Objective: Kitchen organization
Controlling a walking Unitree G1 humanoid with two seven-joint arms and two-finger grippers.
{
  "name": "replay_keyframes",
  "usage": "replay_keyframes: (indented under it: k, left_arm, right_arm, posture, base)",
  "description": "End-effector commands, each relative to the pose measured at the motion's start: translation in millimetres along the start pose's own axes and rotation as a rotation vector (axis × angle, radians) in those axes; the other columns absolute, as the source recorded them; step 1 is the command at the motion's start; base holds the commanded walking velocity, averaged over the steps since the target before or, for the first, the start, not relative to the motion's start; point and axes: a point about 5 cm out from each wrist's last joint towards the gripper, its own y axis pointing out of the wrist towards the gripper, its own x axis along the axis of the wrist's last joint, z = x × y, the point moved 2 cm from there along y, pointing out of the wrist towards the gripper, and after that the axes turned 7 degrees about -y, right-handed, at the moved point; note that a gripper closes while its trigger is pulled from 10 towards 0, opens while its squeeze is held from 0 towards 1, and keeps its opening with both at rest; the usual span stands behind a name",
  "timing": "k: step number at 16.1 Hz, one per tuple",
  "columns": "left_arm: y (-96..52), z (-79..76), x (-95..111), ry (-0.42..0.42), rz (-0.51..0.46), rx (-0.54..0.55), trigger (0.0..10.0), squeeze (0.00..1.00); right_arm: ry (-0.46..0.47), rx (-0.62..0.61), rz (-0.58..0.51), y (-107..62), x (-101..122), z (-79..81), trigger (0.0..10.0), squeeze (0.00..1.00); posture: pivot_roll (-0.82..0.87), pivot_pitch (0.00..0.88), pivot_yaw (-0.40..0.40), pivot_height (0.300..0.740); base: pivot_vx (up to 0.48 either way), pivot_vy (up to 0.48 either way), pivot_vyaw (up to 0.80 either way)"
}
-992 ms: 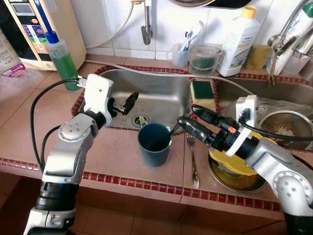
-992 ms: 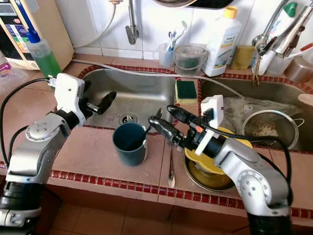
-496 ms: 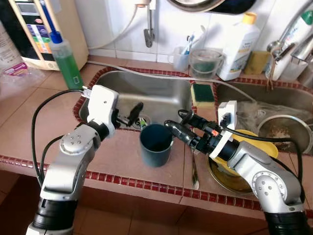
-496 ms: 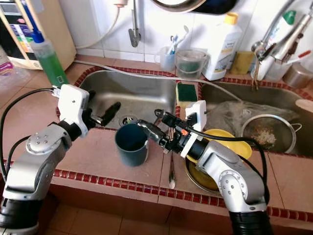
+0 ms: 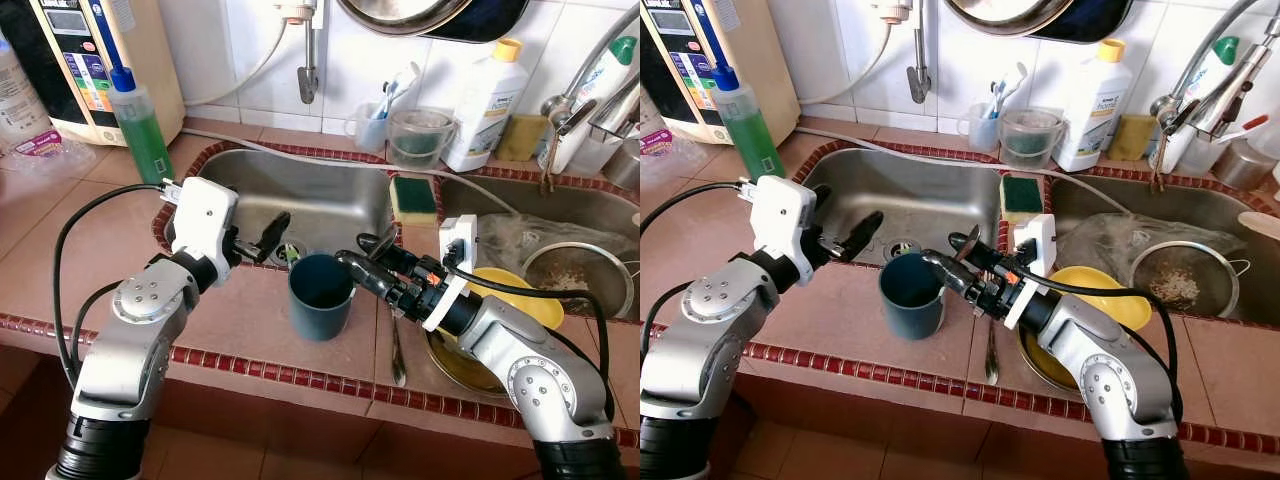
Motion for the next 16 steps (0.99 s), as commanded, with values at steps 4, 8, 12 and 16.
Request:
replay_keyframes:
  k: [4, 8, 12, 16]
  left_arm:
    - [-2.5, 3.6, 3.2, 0.007, -0.004, 0.009, 10.0, 0.00]
    - [1.3, 3.3, 2.3, -0.001, -0.004, 0.009, 10.0, 0.00]
    - [2.7, 3.8, 2.6, -0.006, -0.006, 0.013, 10.0, 0.00]
    - [3.1, 5.5, 3.2, -0.009, -0.009, 0.022, 10.0, 0.00]
  right_arm:
    - [-0.028, -0.056, 0.017, -5.1, -2.3, -3.3, 0.0, 0.00]
    - [-0.036, -0.091, 0.024, -7.2, -3.9, -4.3, 0.0, 0.00]
    - [-0.041, -0.105, 0.017, -8.7, -2.6, -4.8, 0.0, 0.00]
    - [-0.044, -0.110, 0.002, -7.7, -1.0, -5.5, 0.0, 0.00]
  posture:
    - [-0.15, 0.044, 0.007, 0.740]
    - [-0.17, 0.050, 0.018, 0.740]
    - [-0.17, 0.052, 0.021, 0.740]
    - [-0.17, 0.048, 0.022, 0.740]
  base:
    - [0.000, 0.000, 0.00]
    - [0.000, 0.000, 0.00]
    - [0.000, 0.000, 0.00]
    - [0.000, 0.000, 0.00]
